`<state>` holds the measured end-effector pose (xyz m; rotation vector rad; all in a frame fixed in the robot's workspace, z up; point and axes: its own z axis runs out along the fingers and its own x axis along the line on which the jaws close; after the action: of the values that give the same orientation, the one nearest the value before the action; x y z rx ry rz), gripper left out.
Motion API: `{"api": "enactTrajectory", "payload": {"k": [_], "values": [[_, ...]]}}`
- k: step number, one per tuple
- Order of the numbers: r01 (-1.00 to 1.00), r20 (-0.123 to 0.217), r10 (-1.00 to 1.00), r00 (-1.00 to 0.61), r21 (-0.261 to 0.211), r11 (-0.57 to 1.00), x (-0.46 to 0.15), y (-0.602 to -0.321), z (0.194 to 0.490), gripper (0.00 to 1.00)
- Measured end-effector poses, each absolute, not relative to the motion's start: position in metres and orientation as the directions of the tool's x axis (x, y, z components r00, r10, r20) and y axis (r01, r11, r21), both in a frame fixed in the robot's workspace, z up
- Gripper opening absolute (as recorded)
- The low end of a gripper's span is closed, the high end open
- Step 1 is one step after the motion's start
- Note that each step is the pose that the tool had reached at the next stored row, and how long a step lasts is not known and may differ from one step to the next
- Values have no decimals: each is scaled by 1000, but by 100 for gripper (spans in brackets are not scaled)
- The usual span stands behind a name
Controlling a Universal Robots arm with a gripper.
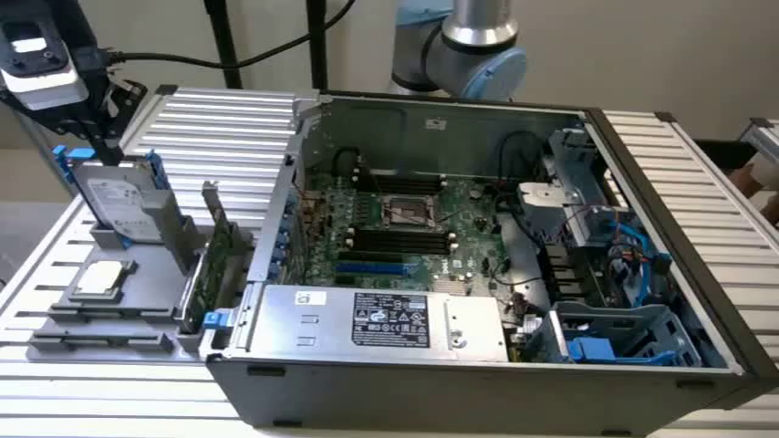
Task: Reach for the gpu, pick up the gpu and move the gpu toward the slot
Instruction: 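Reach for the gpu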
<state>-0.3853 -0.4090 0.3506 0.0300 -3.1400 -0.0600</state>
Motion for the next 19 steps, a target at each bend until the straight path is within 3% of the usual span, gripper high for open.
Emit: {"api": "enactTrajectory", "payload": {"k": [11,19], "values": [[-19,1,-19,-1000,38,999,-385,-410,351,11],[-19,1,-19,-1000,38,999,-370,-432,351,11]]}}
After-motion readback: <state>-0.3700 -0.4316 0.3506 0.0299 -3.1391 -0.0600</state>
